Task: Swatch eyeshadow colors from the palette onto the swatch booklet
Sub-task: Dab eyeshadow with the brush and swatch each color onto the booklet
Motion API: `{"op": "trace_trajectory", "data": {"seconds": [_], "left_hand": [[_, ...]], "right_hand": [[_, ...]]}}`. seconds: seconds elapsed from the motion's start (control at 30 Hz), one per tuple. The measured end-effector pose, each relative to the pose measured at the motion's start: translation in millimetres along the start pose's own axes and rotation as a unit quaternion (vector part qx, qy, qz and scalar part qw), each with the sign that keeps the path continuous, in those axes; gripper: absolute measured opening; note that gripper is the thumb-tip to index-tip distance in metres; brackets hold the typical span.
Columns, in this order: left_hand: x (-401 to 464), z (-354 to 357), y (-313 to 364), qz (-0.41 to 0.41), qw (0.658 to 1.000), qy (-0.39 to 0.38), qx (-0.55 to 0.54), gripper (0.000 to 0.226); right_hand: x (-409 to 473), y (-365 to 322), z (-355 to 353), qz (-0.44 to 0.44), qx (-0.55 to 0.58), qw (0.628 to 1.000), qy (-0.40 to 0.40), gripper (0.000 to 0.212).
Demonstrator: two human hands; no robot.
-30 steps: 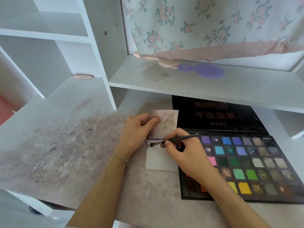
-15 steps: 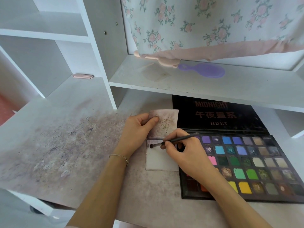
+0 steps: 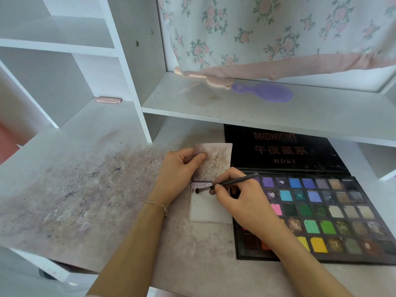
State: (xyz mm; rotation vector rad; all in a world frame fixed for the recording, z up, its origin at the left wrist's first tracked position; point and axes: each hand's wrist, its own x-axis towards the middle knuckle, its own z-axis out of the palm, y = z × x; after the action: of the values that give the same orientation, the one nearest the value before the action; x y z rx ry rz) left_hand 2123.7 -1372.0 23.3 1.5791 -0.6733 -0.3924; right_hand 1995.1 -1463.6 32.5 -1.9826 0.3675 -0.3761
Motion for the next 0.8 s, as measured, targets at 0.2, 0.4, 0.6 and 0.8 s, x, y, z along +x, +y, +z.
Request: {"op": "trace_trajectory", "data": {"seconds": [0.2,0.4,0.6,0.8], "left_hand": [[0,0,1,-0.003,1.000,0.002,0.001,0.014],[0,0,0,-0.015,1.000,0.008,-0.002,0.012],[1,0,-1,-0.011,1.000,0.009,0.006,0.012],[0,0,2,-0.001,1.000,0.007,0.025,0.022]], "right_hand": [[0,0,0,0.001,0.005,1.000,-0.002,0.017],[2,1,0,0.005,-0.004,1.000,0.003,0.014],[1,2,-1,-0.001,-0.001,1.000,0.002,0.013],[1,-2,-12,-0.038,0.106,0.992,0.064,0.026]]}}
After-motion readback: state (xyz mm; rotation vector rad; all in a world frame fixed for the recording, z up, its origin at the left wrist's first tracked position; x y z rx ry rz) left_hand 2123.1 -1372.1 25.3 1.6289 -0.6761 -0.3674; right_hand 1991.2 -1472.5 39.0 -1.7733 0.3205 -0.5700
